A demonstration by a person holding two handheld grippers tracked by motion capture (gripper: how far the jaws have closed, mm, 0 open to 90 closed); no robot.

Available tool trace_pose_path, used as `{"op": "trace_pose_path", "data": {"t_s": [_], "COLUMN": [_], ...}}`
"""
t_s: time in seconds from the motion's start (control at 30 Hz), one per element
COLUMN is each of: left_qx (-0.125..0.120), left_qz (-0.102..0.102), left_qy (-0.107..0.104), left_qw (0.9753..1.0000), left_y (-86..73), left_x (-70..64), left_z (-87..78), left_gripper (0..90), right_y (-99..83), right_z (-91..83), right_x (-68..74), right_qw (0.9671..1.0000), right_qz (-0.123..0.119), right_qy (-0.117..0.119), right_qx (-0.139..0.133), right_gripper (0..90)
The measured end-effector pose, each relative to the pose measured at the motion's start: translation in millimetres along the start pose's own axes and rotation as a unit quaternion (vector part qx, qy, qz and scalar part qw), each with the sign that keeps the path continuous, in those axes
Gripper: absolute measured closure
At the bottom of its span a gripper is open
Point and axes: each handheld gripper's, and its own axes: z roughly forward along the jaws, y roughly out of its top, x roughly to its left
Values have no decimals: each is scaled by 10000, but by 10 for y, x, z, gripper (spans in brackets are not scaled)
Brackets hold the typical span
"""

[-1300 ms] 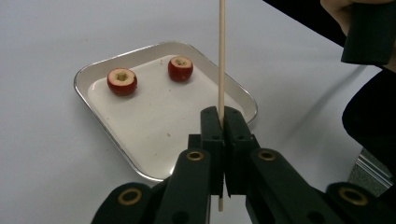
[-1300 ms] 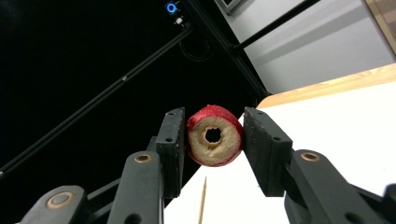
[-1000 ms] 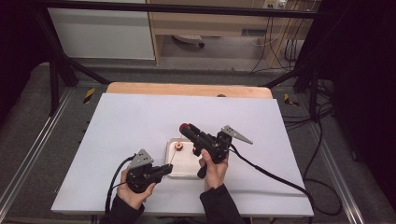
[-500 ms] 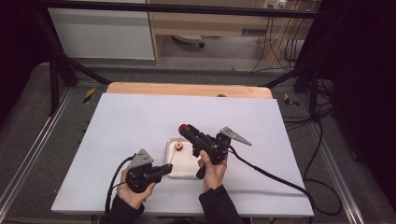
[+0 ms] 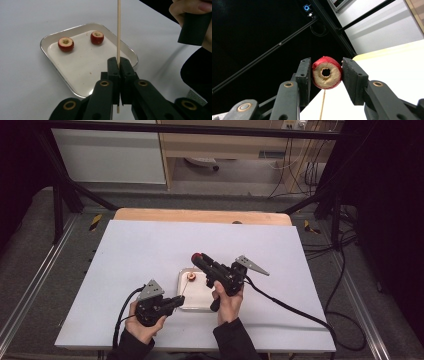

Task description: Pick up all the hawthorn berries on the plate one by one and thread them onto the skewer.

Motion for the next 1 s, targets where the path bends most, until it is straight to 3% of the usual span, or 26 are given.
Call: {"op": "trace_pose_path", "data": {"t_s": [1.0], "left_qx": [-27], "left_qz": [-39], "left_qy": [36], "left_qw": [10000], "left_y": [13], "left_x": [11], "left_z": [-6], "left_gripper": [882], "right_y": [-23], "right_z": [14], "right_x": [-16], "right_qw": [9999], "right_qz": [9], "right_qy": [17], "right_qx": [113], "right_gripper": [607]}}
